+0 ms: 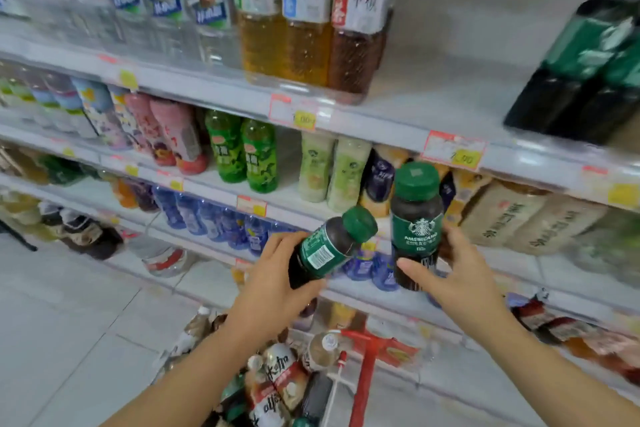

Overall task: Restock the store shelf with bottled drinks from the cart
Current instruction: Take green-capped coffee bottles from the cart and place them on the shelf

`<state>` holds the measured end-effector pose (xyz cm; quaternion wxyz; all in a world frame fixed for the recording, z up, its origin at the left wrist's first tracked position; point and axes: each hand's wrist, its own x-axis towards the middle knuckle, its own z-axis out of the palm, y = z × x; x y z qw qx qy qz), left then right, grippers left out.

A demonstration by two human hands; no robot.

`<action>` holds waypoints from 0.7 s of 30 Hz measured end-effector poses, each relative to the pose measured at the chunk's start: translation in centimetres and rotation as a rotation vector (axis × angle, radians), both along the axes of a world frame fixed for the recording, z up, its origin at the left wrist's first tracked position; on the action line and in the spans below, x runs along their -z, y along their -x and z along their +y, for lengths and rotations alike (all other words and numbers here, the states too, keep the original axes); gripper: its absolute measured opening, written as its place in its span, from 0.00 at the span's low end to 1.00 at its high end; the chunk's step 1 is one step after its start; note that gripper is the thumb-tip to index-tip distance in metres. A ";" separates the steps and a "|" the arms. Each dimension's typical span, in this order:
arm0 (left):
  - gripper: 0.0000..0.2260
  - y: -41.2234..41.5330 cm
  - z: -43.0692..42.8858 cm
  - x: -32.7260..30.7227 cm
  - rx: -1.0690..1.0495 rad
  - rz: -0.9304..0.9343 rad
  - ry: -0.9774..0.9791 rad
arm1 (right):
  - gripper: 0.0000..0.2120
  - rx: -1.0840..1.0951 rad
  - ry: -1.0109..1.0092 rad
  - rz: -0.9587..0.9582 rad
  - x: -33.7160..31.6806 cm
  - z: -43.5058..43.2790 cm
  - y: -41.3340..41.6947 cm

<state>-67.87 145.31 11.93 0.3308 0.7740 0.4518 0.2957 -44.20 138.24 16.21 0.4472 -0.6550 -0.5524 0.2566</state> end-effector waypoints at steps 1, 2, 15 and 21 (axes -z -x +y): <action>0.23 -1.7 0.3 -2.0 0.035 -0.082 -0.020 | 0.23 0.048 -0.054 -0.006 -1.6 -0.1 -0.9; 0.23 -3.4 0.6 -4.0 0.065 -0.153 -0.039 | 0.23 0.088 -0.112 -0.010 -3.1 -0.2 -1.8; 0.23 -20.8 5.6 -18.8 0.211 -0.591 -0.100 | 0.22 0.400 -0.504 0.061 -13.4 -1.7 -11.4; 0.24 -23.6 4.9 -18.6 0.239 -0.600 -0.066 | 0.25 0.451 -0.456 -0.032 -13.8 0.0 -12.8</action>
